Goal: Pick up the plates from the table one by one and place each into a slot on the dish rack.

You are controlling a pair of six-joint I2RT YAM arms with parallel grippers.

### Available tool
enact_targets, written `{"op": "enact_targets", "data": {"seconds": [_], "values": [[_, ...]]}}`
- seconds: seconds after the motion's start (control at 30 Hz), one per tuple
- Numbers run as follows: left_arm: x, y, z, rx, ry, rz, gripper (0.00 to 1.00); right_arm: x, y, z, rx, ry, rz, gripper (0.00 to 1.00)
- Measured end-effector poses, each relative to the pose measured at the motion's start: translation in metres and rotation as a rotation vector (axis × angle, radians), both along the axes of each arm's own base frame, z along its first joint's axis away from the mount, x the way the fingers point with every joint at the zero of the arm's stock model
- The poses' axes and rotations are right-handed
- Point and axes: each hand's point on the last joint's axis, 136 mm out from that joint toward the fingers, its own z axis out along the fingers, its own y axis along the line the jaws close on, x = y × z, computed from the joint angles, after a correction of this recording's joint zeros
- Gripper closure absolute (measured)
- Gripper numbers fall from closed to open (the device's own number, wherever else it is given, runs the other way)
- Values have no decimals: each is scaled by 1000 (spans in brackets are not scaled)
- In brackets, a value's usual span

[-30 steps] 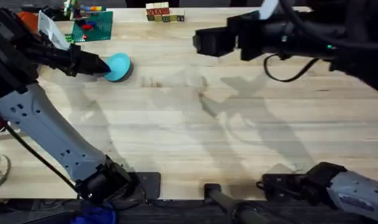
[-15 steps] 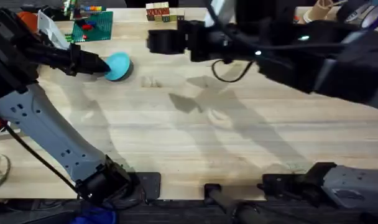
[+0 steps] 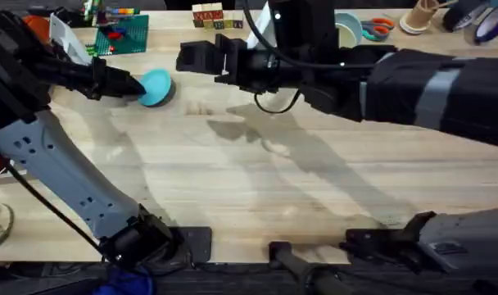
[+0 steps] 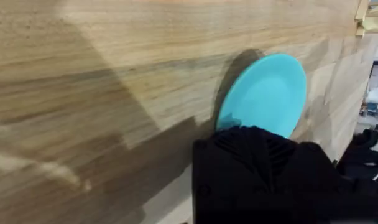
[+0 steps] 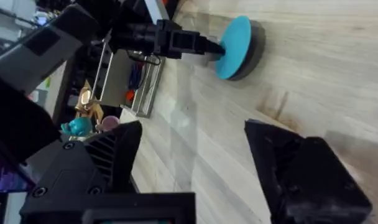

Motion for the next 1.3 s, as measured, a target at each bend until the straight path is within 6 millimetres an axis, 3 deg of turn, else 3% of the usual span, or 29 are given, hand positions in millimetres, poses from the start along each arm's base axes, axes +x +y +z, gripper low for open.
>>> {"op": "enact_targets", "data": {"seconds": [0.3,0.67,1.0,1.03,1.3], "values": [[0,0,0,0,0,0,960,9,9,-31,14,99,-31,7],[0,0,0,0,0,0,960,28,23,-52,32,111,-63,7],[0,0,0,0,0,0,960,48,64,-50,55,88,-36,7],[0,0,0,0,0,0,960,54,75,-51,61,81,-28,7],[0,0,0,0,0,0,961,61,91,-68,51,91,-18,7]]}}
